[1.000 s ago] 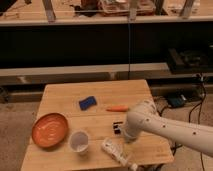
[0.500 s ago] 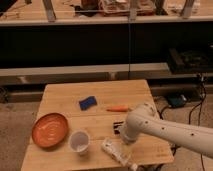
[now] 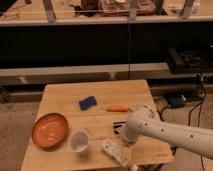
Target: Place the bottle in the ceramic bowl
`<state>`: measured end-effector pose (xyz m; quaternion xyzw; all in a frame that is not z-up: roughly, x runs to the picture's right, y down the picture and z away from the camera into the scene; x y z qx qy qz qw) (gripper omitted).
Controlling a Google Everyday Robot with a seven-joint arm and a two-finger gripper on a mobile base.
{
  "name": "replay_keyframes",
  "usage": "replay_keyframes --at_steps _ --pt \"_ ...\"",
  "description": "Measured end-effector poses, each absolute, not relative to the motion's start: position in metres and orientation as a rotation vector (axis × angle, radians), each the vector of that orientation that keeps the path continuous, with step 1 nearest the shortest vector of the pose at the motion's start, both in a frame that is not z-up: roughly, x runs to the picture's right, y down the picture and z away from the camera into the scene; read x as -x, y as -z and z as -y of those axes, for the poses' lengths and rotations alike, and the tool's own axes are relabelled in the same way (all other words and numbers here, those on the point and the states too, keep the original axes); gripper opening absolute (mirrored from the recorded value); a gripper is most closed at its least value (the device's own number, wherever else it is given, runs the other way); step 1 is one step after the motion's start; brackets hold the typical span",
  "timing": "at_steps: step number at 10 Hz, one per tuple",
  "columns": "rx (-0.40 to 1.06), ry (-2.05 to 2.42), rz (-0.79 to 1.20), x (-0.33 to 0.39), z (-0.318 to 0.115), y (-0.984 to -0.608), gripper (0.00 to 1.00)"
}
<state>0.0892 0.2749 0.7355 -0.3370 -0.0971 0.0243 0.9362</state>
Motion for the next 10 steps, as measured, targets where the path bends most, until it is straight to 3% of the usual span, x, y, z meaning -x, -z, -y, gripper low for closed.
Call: replay_keyframes --at_steps 7,10 --pt "0.720 -0.197 0.066 -0.107 -0.272 -0.716 0.80" --pt "0.726 -0.226 0.252 -0.098 -0.281 -0.713 0.80"
